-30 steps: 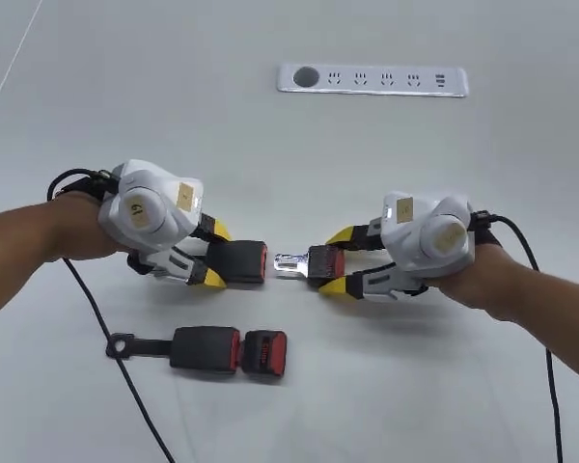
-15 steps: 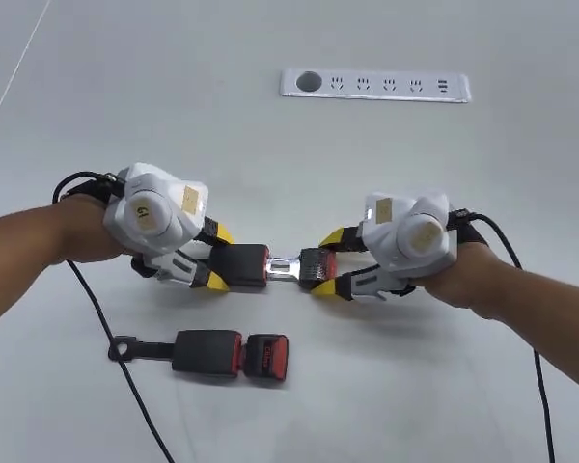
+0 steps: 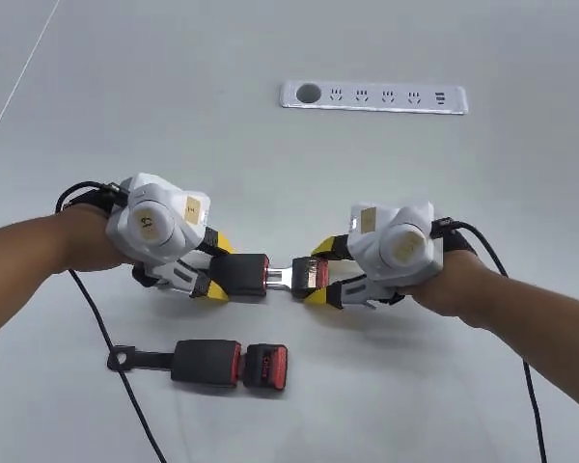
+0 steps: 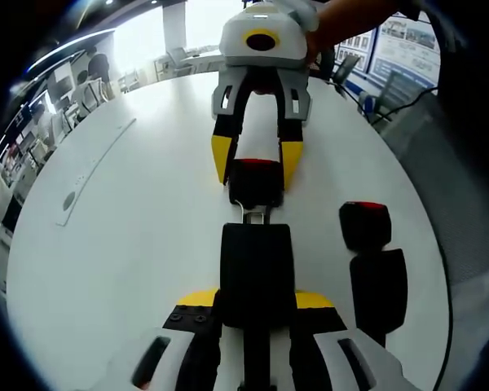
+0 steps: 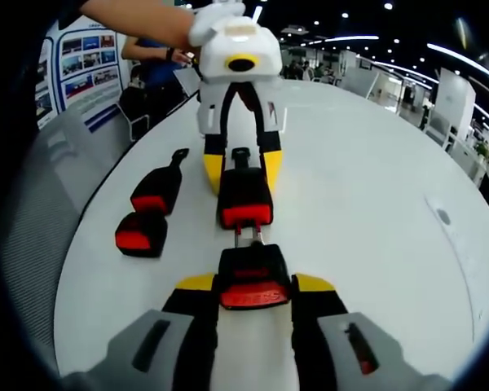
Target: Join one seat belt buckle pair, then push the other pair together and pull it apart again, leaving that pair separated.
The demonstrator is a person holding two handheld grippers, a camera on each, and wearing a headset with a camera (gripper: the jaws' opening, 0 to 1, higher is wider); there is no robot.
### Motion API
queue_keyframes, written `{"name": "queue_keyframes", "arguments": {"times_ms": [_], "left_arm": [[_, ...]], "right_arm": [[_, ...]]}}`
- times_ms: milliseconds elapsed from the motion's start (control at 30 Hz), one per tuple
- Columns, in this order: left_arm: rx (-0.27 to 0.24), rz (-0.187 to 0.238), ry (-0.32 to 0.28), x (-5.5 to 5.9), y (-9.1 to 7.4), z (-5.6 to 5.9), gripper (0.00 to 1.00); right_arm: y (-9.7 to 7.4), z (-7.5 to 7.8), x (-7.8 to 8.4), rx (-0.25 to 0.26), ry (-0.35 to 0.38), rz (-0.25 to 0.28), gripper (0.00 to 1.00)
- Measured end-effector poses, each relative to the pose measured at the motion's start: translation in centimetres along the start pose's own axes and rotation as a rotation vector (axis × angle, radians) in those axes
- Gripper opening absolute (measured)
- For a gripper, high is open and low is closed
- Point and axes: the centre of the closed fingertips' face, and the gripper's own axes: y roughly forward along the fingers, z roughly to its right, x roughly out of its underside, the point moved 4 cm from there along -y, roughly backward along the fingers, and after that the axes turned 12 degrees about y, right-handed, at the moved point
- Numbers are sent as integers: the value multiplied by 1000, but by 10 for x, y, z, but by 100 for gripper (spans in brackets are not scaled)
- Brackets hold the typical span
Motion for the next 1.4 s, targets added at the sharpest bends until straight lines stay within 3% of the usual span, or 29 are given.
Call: {"name": "queue_keyframes", "arguments": {"times_ms": [867,1400], "left_arm": [[-4,-22,6,-2,3,0,31],[-11,-38,-13,-3,4,1,31]], "right_arm": [[12,-5,-10,-17,32,20,33],[19,-7,-15,4,83,-31,33]]}}
